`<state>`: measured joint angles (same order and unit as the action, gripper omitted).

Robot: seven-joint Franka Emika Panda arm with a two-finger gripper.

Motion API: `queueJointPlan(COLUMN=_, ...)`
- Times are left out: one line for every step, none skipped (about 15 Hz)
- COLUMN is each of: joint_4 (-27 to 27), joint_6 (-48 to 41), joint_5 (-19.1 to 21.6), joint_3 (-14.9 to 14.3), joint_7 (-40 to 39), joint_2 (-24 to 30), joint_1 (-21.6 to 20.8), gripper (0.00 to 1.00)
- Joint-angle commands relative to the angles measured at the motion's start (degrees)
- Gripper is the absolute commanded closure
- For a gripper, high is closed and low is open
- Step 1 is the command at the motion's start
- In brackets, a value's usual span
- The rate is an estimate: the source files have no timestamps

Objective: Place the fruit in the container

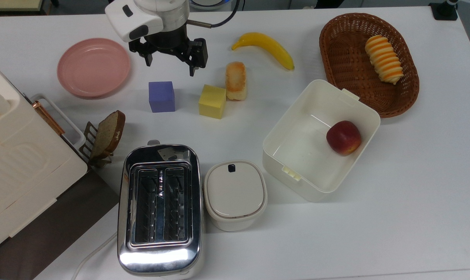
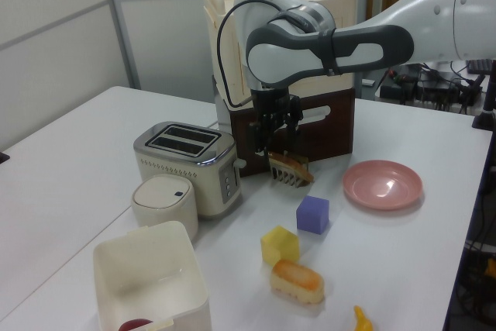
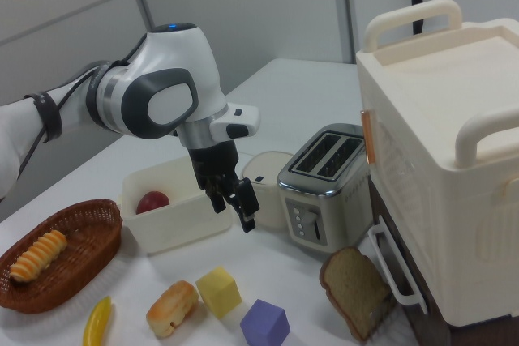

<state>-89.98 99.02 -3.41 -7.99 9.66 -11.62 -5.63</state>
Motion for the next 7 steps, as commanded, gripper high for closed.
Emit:
queueJointPlan(joint_4=-1.86, joint_6=-1.02, joint_5=0.25, joint_3=-0.18, joint_7=-0.25, joint_2=1.16, joint_1=-0.61, gripper=0.00)
queueJointPlan(joint_4=-2.04, joint_6=-1.02, joint_5=0.25, joint_3=-0.10, joint_7=-0.25, joint_2=1.17, joint_1=-0.70, gripper=0.00)
queueJointPlan(joint_4=-2.13, joint_6=-1.11, joint_5=0.25, joint_3=-0.10, joint_7=-0.25, joint_2=1.17, joint_1=-0.70, gripper=0.00)
queueJointPlan(joint_4=-2.56, joint_6=-1.11, joint_5=0.25, joint_3=-0.01, joint_7=-0.25, joint_2=1.17, joint_1=-0.70, gripper=0.00)
queueJointPlan(joint_4=-2.92, joint_6=-1.11, joint_5=0.25, joint_3=0.17, joint_7=-0.25, joint_2=1.17, joint_1=-0.78, gripper=0.00)
queueJointPlan(joint_4=-3.44, joint_6=-1.11, joint_5=0.25, joint_3=0.26, joint_7=-0.25, joint_2=1.17, joint_1=-0.78, gripper=0.00)
queueJointPlan(joint_4=-3.71, joint_6=-1.11, joint_5=0.25, joint_3=0.34, joint_7=-0.25, joint_2=1.17, joint_1=-0.78, gripper=0.00)
